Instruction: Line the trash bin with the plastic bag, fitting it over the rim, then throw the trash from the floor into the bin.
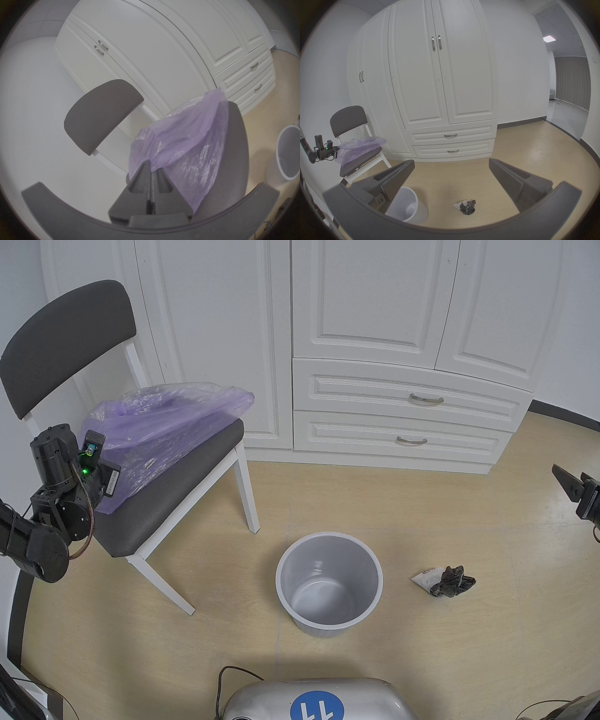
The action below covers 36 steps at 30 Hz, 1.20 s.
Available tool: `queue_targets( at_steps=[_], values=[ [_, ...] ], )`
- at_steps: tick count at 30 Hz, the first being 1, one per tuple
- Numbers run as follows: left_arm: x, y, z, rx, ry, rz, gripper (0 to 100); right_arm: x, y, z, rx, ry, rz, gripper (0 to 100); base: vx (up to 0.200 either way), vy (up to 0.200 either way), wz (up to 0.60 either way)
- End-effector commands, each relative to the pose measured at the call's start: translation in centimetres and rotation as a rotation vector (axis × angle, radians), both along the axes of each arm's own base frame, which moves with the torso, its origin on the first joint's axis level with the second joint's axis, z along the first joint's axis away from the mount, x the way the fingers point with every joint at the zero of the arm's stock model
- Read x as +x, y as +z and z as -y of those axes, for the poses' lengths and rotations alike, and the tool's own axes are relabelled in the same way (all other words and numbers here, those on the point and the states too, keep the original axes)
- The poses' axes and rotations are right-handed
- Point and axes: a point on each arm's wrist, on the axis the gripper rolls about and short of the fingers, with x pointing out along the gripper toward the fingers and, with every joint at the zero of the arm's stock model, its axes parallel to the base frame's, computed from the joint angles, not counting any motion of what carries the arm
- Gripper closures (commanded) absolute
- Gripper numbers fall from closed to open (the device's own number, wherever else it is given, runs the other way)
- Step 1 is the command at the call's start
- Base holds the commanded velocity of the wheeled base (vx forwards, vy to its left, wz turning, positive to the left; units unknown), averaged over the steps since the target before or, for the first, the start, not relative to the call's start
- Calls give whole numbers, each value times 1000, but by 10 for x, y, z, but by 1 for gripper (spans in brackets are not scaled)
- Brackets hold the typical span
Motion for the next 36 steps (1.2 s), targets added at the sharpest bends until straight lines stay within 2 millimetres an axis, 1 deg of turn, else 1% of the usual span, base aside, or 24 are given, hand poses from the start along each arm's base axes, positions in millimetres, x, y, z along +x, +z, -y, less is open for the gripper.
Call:
queue_targets(
  at_steps=[1,3,4,5,6,7,9,12,14,15,16,17,18,19,21,24,27,28,29,30,32,36],
  values=[
    [-10,-8,12,-10,-45,-6,100,2,5,8,-2,-46,15,0,0,0,0],
    [-21,-8,21,-38,-84,7,100,1,10,18,-4,-99,33,0,0,0,0],
    [-21,-7,22,-41,-87,9,100,1,10,19,-4,-102,34,0,0,0,0],
    [-28,-10,29,-65,-127,5,100,-2,12,23,-7,-130,41,0,0,0,0],
    [-28,-10,29,-65,-127,5,100,-2,12,23,-7,-130,41,0,0,0,0],
    [-33,-11,31,-83,-163,4,100,-5,13,25,-11,-141,49,0,0,0,0],
    [-41,-15,33,-103,-216,-8,100,-12,14,23,-15,-141,50,0,0,0,0],
    [-46,-20,36,-122,-273,-28,100,-22,19,15,-21,-114,57,0,0,0,0],
    [-47,-19,41,-157,-307,-8,100,-27,22,2,-31,-41,54,0,0,0,0],
    [-47,-18,42,-163,-312,-3,100,-27,22,0,-35,-26,53,0,0,0,0],
    [-48,-14,50,-202,-344,32,100,-29,25,-14,-45,66,44,0,0,0,0],
    [-49,-12,53,-220,-359,46,100,-30,26,-19,-49,101,39,0,0,0,0],
    [-49,-12,53,-220,-359,46,100,-30,26,-19,-49,101,39,0,0,0,0],
    [-52,-9,60,-251,-389,77,100,-31,28,-32,-58,186,29,0,0,0,0],
    [-55,-4,67,-277,-423,115,100,-32,29,-42,-60,261,25,0,0,0,0],
    [-62,3,80,-359,-486,180,100,-32,27,-55,-58,360,14,0,0,0,0],
    [-68,8,96,-472,-558,217,100,-32,20,-73,-55,467,-16,0,0,0,0],
    [-69,9,99,-503,-575,226,100,-32,18,-79,-53,482,-30,0,0,0,0],
    [-69,9,99,-503,-575,226,100,-32,18,-79,-53,482,-30,0,0,0,0],
    [-71,12,104,-555,-599,236,100,-29,10,-92,-59,503,-70,0,0,0,0],
    [-72,15,109,-600,-621,249,100,-25,1,-107,-73,499,-114,0,0,0,0],
    [-69,20,113,-619,-635,270,100,-9,-15,-130,-65,441,-199,0,0,0,0]
  ],
)
